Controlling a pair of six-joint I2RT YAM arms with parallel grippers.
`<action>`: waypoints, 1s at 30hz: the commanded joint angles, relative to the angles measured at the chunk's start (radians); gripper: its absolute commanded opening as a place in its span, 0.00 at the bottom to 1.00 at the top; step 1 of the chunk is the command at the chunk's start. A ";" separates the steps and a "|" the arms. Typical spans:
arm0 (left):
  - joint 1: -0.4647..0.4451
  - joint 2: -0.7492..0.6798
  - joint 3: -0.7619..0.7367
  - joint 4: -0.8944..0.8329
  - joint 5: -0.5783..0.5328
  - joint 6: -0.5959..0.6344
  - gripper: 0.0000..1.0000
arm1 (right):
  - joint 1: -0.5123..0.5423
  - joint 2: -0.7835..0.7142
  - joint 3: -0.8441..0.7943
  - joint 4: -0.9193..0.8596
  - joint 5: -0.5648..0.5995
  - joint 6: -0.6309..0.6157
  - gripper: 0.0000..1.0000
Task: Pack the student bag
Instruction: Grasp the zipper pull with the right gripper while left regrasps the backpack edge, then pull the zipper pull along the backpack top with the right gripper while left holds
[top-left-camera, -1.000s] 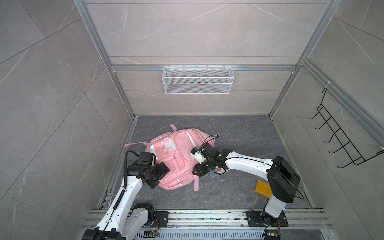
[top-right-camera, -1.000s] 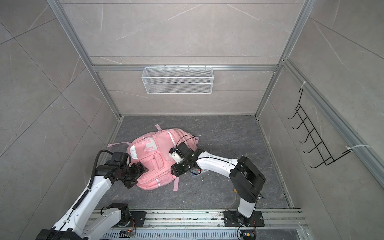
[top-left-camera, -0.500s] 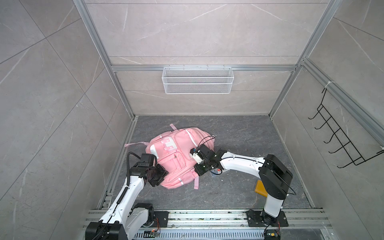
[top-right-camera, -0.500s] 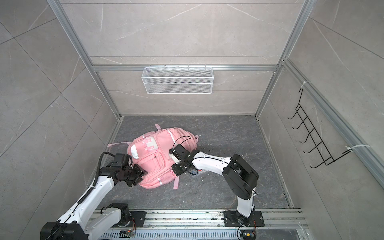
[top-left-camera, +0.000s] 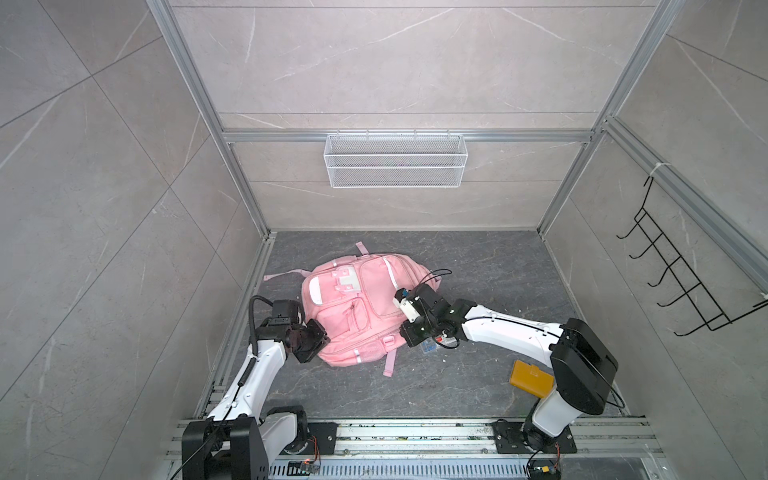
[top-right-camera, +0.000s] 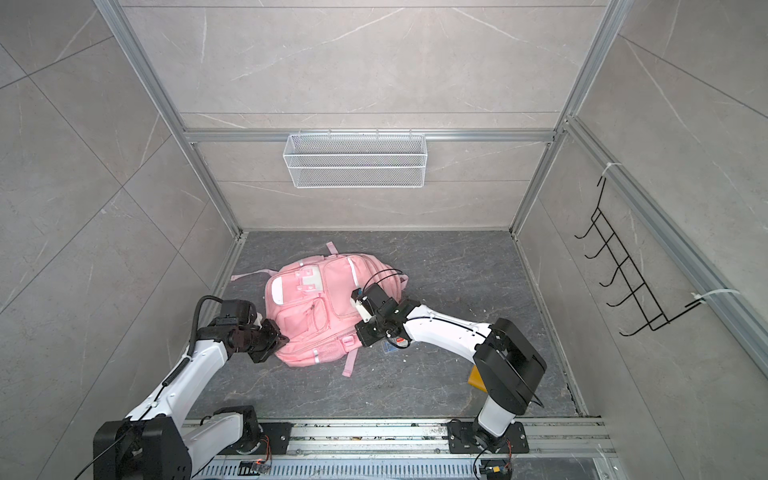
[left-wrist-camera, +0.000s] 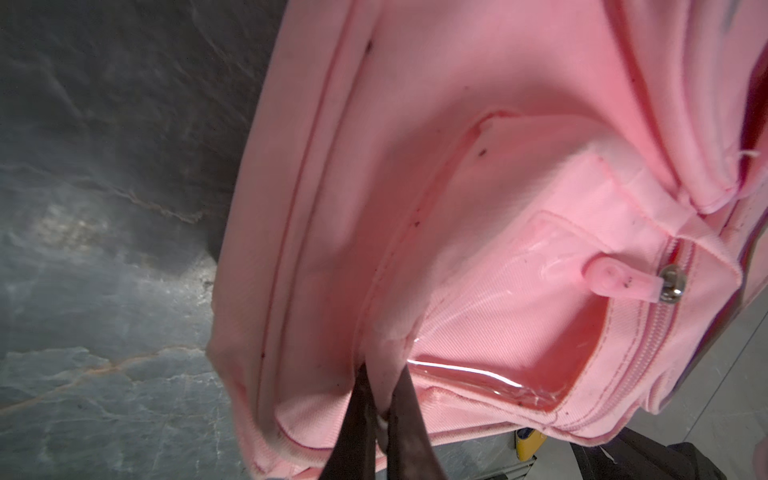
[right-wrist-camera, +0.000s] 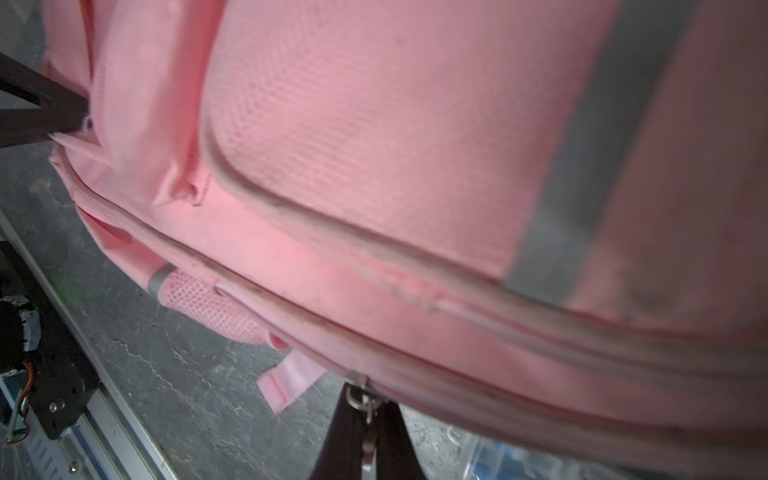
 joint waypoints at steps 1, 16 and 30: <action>0.057 0.030 0.060 0.044 -0.108 0.088 0.00 | -0.050 -0.048 -0.016 -0.105 0.067 -0.011 0.00; 0.042 0.170 0.314 -0.032 -0.238 0.118 0.85 | -0.066 -0.081 0.026 -0.105 -0.021 -0.206 0.00; -0.347 -0.081 0.262 -0.163 -0.108 -0.335 1.00 | 0.083 0.031 0.159 -0.026 -0.132 -0.161 0.00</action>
